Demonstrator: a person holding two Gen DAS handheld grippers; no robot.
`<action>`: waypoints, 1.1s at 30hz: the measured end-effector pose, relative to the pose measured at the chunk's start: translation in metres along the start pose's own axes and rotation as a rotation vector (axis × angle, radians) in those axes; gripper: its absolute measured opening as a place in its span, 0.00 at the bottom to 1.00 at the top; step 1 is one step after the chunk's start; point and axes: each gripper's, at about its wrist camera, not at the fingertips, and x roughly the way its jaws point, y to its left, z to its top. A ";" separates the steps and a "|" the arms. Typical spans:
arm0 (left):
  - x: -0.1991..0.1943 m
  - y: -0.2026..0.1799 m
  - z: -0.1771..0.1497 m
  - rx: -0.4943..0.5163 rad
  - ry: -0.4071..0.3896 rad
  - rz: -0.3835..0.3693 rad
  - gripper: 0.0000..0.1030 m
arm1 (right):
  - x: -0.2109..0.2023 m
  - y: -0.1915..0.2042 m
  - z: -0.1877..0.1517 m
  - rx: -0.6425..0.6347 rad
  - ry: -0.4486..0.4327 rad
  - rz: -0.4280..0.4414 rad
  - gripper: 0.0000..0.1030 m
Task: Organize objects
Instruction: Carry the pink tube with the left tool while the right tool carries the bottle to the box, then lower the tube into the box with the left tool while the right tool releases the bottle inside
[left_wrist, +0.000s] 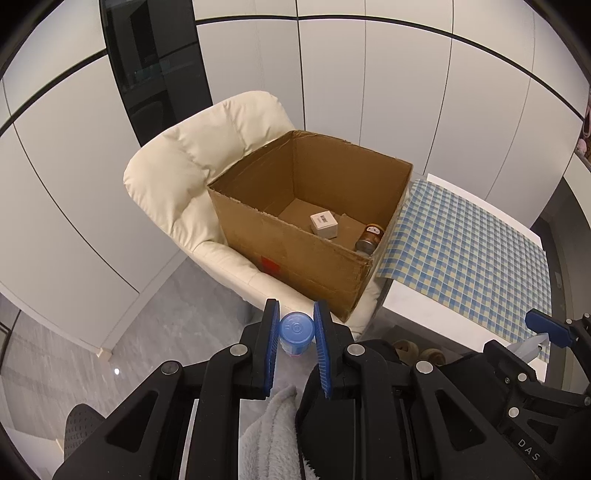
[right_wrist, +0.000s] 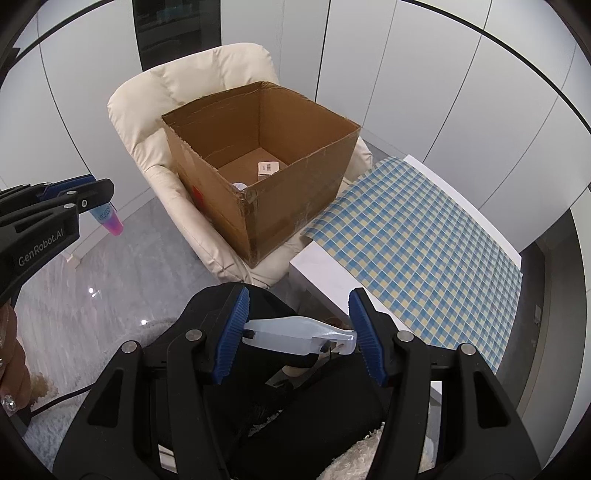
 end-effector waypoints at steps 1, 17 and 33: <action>0.001 0.000 0.001 -0.001 0.002 0.000 0.18 | 0.002 0.000 0.001 -0.002 0.002 0.001 0.57; 0.024 0.004 0.013 -0.023 0.026 0.002 0.18 | 0.023 -0.005 0.018 -0.009 0.022 0.000 0.57; 0.068 0.019 0.071 -0.090 0.025 0.045 0.18 | 0.061 -0.014 0.073 0.003 0.011 -0.015 0.57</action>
